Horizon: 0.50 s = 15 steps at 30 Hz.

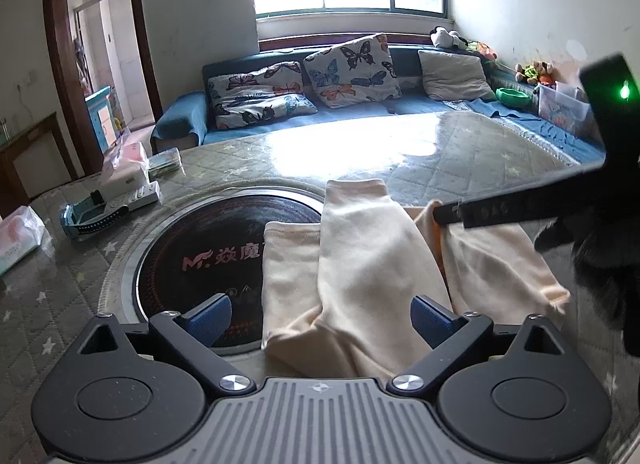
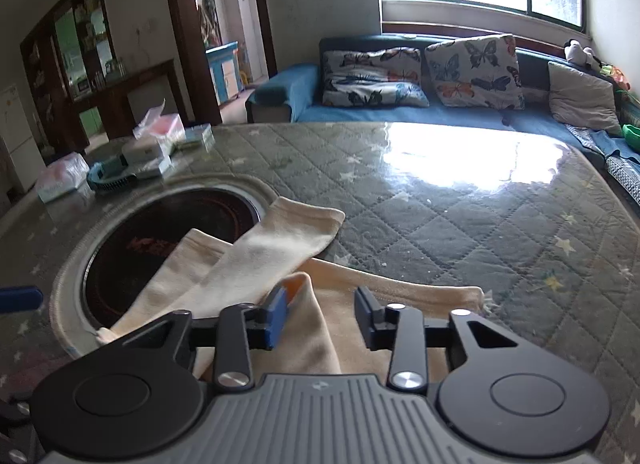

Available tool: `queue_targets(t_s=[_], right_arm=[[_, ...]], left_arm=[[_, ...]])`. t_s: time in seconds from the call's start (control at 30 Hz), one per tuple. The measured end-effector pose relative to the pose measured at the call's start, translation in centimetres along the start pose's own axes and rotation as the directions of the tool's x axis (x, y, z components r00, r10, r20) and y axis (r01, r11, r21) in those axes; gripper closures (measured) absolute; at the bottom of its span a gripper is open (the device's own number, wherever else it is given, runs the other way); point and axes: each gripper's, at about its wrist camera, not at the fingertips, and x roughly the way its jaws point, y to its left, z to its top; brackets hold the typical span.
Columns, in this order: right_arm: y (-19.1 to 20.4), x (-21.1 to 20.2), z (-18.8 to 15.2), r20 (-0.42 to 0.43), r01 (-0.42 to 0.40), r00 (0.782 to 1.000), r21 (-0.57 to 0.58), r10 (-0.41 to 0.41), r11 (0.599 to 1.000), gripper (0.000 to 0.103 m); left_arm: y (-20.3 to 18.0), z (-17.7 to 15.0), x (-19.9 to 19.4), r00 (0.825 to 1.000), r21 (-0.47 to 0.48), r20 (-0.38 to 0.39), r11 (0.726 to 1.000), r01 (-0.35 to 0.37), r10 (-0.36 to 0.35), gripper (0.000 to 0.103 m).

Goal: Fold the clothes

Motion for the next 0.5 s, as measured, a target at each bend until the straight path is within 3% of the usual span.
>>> queue_targets(t_s=[0.2, 0.3, 0.5], right_arm=[[0.2, 2.3, -0.2, -0.051, -0.043, 0.998, -0.009, 0.043, 0.999, 0.072], [0.4, 2.9, -0.5, -0.058, -0.059, 0.997, -0.021, 0.058, 0.998, 0.091], [-0.1, 0.9, -1.2, 0.023, -0.036, 0.999, -0.014, 0.037, 0.999, 0.098]], left_arm=[[-0.1, 1.8, 2.1, 1.000, 0.013, -0.010, 1.000, 0.003, -0.003, 0.009], [0.0, 3.1, 3.3, 1.000, 0.007, -0.015, 1.000, 0.004, -0.004, 0.010], [-0.7, 5.1, 5.9, 0.999, 0.003, -0.038, 1.000, 0.018, -0.018, 0.013]])
